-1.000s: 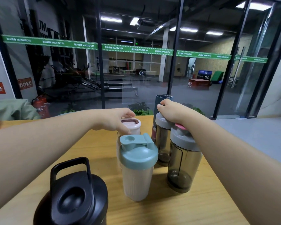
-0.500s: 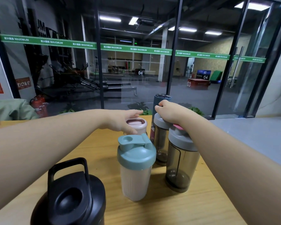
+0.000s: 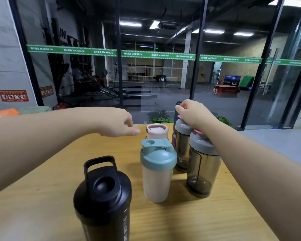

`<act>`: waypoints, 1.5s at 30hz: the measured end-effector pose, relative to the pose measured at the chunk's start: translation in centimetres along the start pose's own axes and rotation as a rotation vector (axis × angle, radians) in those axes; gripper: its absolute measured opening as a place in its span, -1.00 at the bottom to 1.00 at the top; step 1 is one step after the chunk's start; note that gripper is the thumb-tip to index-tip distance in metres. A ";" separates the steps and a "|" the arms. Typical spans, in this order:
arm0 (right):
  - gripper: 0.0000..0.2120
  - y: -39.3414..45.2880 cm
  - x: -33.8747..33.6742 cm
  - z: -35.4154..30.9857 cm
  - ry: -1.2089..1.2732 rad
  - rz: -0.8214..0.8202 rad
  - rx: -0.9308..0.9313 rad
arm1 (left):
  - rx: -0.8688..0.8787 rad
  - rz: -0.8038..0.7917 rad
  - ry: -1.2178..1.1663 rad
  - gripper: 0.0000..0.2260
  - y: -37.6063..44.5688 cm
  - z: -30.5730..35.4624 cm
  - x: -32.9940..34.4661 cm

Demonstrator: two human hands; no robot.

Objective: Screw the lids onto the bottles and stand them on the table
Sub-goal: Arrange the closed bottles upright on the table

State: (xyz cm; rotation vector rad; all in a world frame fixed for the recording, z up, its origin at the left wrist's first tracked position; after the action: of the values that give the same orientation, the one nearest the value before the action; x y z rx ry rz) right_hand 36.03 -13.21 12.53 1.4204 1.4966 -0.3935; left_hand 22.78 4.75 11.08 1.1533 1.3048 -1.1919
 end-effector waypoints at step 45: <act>-0.77 -1.8 -2.2 0.0 0.013 0.118 0.033 | -0.210 0.115 -0.139 -0.42 -7.0 -4.6 -0.2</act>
State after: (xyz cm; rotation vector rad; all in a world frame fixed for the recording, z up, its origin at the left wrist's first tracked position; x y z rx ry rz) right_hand 33.99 -14.88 13.59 1.5317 1.4150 -0.3384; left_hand 15.55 8.87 11.81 0.9624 1.2102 -1.0072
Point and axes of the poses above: each hand's wrist, its own y-axis towards the middle knuckle, its own x-axis out of the palm, z = x × y, the point moved 10 cm from there along y, towards the middle knuckle
